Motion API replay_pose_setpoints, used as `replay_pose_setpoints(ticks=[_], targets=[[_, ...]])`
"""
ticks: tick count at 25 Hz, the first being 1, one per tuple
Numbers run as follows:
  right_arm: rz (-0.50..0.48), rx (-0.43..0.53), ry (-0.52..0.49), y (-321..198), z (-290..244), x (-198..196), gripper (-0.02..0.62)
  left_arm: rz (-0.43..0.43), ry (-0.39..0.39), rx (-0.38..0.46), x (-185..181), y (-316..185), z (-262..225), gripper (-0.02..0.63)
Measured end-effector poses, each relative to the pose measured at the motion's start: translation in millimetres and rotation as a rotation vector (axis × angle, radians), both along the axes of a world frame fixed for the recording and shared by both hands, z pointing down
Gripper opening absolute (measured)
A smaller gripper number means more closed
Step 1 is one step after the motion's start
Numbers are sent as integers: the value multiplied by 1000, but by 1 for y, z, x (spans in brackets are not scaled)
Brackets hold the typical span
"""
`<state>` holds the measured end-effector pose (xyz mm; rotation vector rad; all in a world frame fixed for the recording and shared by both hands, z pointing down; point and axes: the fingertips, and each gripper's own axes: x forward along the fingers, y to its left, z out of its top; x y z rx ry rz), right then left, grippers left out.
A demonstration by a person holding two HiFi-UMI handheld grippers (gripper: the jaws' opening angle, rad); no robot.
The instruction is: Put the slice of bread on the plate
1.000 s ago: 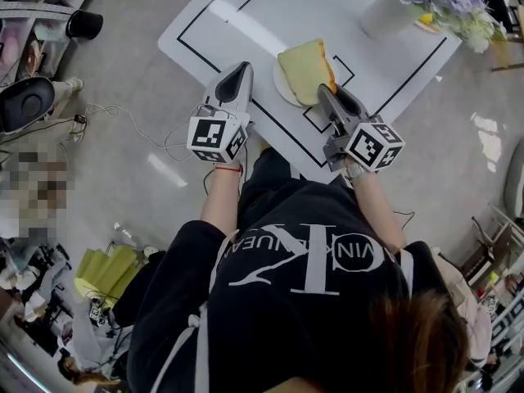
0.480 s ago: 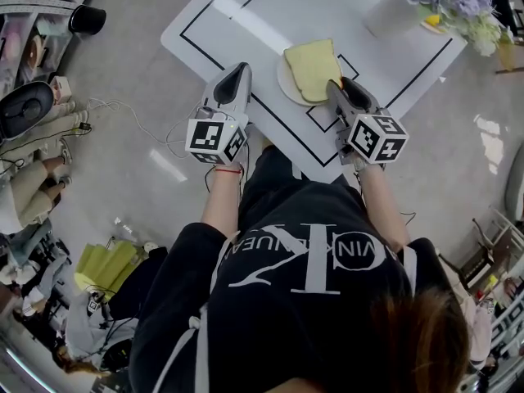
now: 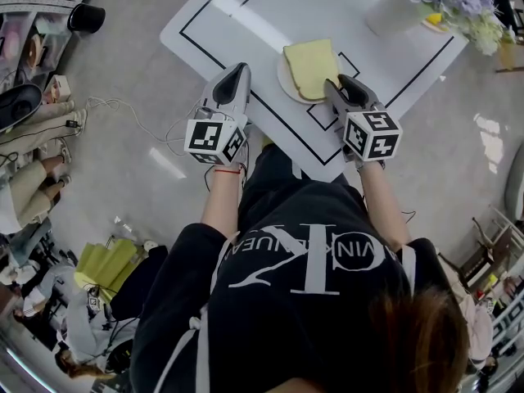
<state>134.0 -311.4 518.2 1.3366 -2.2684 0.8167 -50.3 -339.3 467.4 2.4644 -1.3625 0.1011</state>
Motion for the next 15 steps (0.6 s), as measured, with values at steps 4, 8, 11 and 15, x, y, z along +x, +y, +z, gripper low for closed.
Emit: replay_pose_setpoints(ticks=[4,8,11,15], targets=[[-10,-1,-7,1,4,0,140,2,-3,-1,1,2,4,11],[-12,18,-15,0,-3,2,140,6,-3,0,2,2,0,9],[-9,39,-18,0,-8,4,135,8,-5,8,3,3,-3,11],[-2,71,-20,0,-15,9,76,16,-6,22,8,3,-7,11]])
